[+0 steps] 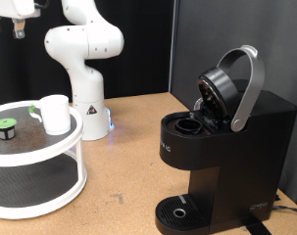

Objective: Make a cup of coffee with the keurig machine

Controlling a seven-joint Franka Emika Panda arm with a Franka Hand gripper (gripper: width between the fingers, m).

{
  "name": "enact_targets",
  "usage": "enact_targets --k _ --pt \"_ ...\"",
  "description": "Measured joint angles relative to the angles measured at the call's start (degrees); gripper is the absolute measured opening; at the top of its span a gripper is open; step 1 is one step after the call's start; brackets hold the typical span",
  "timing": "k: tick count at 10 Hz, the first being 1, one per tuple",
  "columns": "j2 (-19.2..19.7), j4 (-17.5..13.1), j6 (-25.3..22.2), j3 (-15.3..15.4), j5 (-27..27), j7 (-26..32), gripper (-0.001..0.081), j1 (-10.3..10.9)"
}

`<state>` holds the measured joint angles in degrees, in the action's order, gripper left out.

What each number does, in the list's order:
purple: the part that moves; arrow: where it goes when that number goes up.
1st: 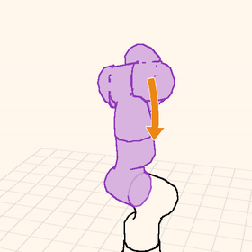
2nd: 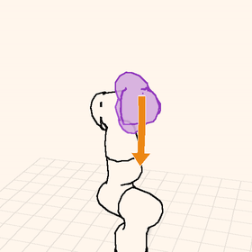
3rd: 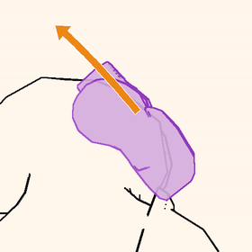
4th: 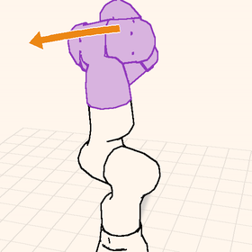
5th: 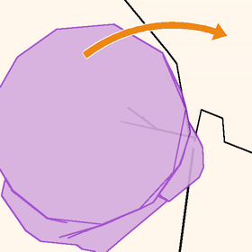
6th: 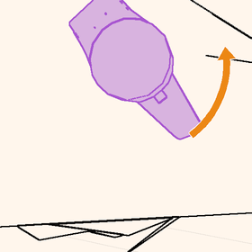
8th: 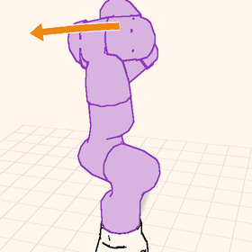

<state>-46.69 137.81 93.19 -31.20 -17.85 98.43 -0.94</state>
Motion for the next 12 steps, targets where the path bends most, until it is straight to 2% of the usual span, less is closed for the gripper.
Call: enact_targets --k 1,3,7,10,12 --pt "-0.55 0.92 2.25 -0.70 0.03 0.94 0.0803 0.00" --pt "-0.40 4.76 7.76 -2.28 -1.65 2.60 0.0803 0.02" --pt "2.87 11.82 16.75 -6.46 -6.50 6.78 0.0803 0.12" --pt "6.89 16.23 28.52 -9.41 -9.48 3.48 0.0803 -0.57" --pt "6.76 16.14 27.66 -9.72 -9.21 6.14 0.0803 -0.47"
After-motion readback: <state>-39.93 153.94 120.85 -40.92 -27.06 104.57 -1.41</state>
